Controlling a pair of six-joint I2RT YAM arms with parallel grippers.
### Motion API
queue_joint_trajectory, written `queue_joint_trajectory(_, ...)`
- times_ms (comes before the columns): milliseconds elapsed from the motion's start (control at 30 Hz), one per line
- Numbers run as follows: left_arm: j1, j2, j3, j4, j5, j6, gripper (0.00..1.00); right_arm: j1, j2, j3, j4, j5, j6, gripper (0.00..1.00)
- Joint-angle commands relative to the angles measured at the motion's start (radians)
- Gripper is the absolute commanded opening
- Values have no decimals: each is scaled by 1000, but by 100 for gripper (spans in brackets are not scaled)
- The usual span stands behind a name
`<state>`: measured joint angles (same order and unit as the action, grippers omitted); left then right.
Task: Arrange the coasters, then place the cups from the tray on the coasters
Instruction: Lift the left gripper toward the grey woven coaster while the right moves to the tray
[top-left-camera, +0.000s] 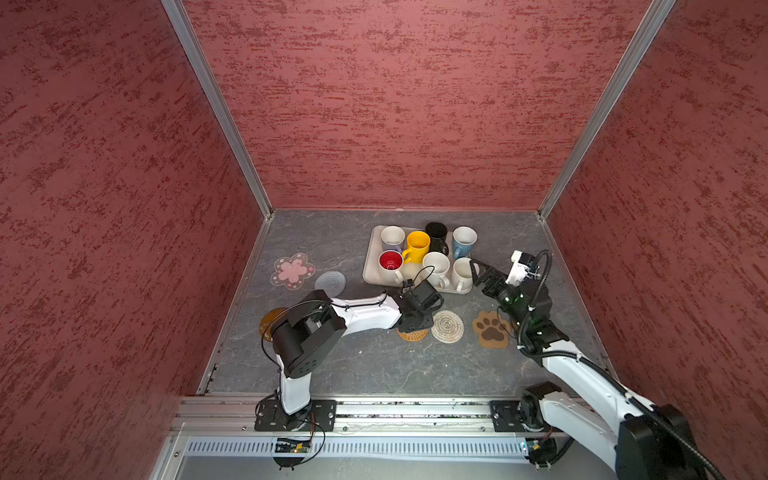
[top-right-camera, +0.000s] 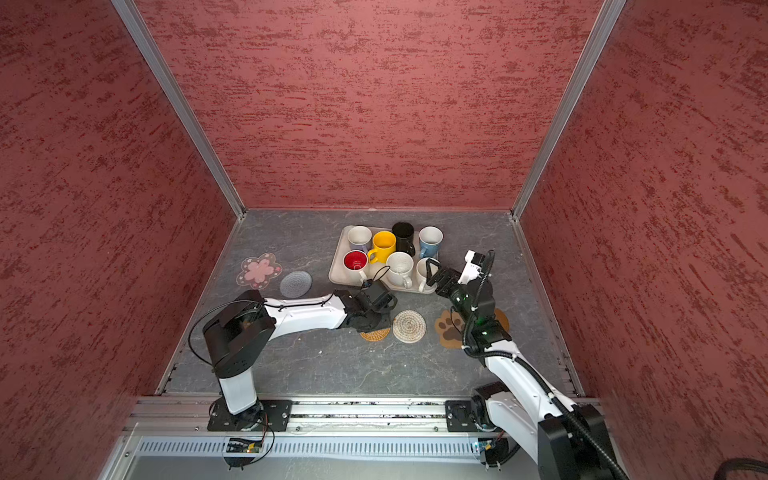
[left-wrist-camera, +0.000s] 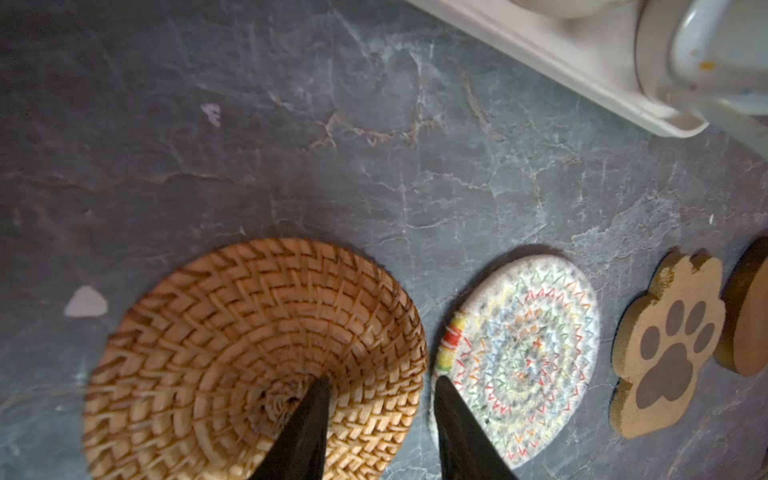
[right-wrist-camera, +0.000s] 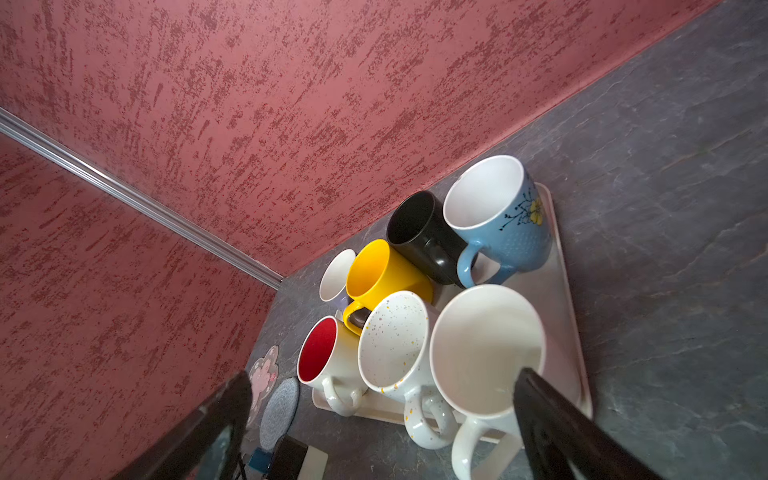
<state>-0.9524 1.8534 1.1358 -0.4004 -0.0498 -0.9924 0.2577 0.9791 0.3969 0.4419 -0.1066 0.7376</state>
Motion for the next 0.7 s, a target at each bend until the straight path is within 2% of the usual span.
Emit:
queue_joint_trajectory(0,12,13,-19,-64,8,17,45,-7,45,-15,56,-23,16,99)
queue_joint_trajectory(367,35,-64,54,-134,-52,85,48,-7,30,-33,81,2,-14,99)
queue_joint_trajectory(667,113,-278,-33,-158,-103,123,49,32,56,47,16,-58,-95,99)
